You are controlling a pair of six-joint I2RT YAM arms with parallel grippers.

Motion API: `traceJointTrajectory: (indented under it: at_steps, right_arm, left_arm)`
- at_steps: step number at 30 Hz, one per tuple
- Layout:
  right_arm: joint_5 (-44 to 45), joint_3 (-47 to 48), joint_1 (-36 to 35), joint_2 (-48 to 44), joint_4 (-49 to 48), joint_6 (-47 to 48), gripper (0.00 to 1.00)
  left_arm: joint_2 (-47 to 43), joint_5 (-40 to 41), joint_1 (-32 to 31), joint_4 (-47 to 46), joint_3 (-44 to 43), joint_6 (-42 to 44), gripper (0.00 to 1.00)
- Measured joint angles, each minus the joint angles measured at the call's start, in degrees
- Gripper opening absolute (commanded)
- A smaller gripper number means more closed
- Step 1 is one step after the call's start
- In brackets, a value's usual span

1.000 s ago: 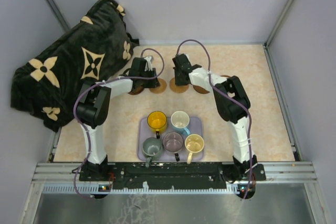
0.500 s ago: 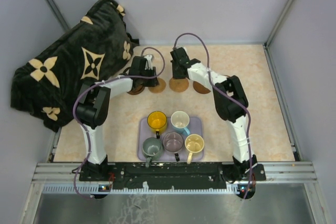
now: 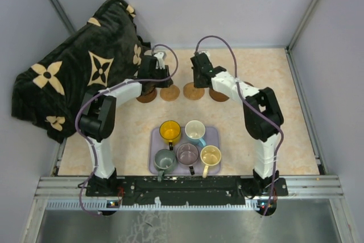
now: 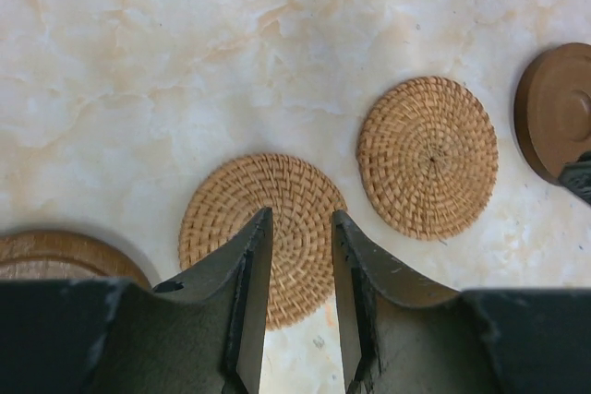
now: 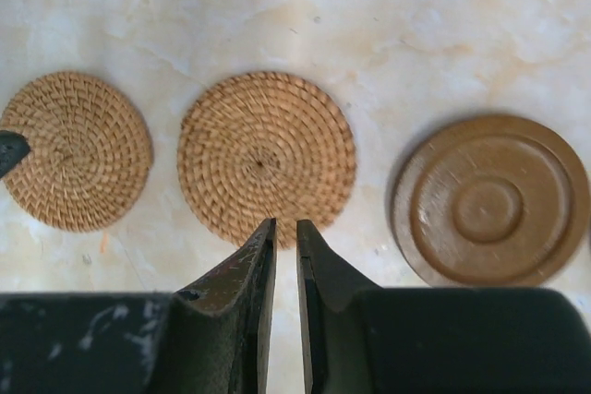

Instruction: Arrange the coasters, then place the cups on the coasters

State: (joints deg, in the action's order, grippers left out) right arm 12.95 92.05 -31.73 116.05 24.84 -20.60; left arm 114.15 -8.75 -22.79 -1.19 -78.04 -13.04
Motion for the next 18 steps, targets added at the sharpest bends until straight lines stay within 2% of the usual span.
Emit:
traceJointTrajectory:
  at_steps: [5,8,10,14,18]
  right_arm:
    - [3.5,-6.7,0.0,-7.7,-0.6,-0.1,0.17]
    - [5.3,-12.0,0.6,-12.4,-1.3,-1.0,0.26]
    - [5.9,-15.9,1.3,-15.4,-1.6,-1.7,0.29]
    - [6.5,-24.6,5.1,-22.1,-1.7,-2.9,0.28]
    - [7.7,-28.8,8.0,-26.2,-1.8,-3.0,0.22]
  left_arm:
    - [-6.4,0.0,0.0,-0.6,4.9,0.0,0.39]
    - [-12.9,0.4,0.0,-1.1,9.4,0.2,0.39]
    - [-17.3,1.0,0.0,-1.4,12.4,0.5,0.39]
    - [-25.2,2.2,0.0,-1.6,18.5,0.9,0.39]
    - [-30.8,2.5,0.0,-1.7,25.1,0.2,0.39]
